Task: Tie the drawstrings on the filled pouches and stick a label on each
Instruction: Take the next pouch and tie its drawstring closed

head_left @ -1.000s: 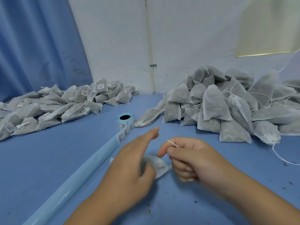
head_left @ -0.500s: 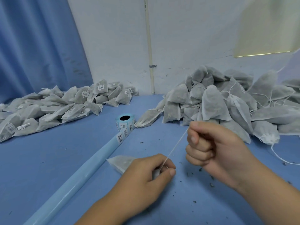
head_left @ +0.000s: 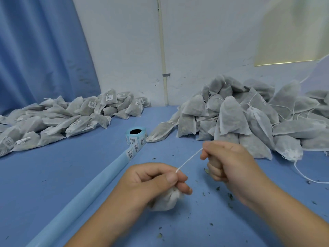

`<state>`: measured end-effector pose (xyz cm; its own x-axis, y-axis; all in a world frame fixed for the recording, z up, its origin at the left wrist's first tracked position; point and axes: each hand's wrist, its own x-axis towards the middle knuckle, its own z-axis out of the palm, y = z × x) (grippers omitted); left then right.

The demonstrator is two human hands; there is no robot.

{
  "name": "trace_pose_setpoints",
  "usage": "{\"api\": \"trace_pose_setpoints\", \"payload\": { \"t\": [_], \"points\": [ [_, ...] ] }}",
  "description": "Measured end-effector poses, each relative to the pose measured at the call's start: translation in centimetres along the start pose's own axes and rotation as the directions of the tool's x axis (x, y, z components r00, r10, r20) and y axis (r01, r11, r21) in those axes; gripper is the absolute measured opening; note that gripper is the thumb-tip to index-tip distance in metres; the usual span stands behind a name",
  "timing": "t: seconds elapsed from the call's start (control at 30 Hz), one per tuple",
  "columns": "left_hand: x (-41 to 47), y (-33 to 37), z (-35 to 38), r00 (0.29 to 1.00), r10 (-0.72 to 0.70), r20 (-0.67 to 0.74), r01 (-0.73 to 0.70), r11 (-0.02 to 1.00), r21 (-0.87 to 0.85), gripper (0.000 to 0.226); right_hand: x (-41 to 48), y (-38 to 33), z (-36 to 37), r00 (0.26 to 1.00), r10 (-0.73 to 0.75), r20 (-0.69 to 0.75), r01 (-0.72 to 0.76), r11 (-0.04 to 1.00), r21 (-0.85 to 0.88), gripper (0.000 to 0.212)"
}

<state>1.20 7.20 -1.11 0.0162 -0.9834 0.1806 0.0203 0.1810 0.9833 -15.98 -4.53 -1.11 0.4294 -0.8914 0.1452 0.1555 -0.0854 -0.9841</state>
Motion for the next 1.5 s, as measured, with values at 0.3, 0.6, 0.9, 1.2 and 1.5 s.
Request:
{"api": "trace_pose_setpoints", "payload": {
  "t": [0.3,0.6,0.9,1.2,1.5],
  "points": [
    [0.0,0.5,0.6,0.99,-0.098,0.098,0.112,0.983,-0.149,0.023,-0.5,0.3,1.1,0.981,-0.1,-0.167,0.055,0.965,-0.255,0.036],
    [0.0,0.4,0.8,0.976,-0.176,0.129,0.204,0.946,-0.252,0.018,-0.1,1.0,0.5,0.964,-0.165,-0.208,0.085,0.934,-0.348,0.031],
    [0.2,1.3,0.5,0.949,0.041,-0.312,-0.177,0.889,-0.422,0.04,-1.5,2.0,2.9,0.931,-0.352,0.102,0.339,0.721,-0.604,0.03],
    [0.0,1.2,-0.8,0.748,0.489,-0.449,-0.145,0.781,0.608,0.016,-4.3,1.0,4.4,0.68,-0.462,0.569,0.733,0.413,-0.541,0.035],
    [0.0,0.2,-0.8,0.88,0.472,0.049,-0.308,0.489,0.816,0.019,-3.8,-1.2,2.9,0.913,-0.409,0.017,0.404,0.894,-0.195,0.027]
  ]
}}
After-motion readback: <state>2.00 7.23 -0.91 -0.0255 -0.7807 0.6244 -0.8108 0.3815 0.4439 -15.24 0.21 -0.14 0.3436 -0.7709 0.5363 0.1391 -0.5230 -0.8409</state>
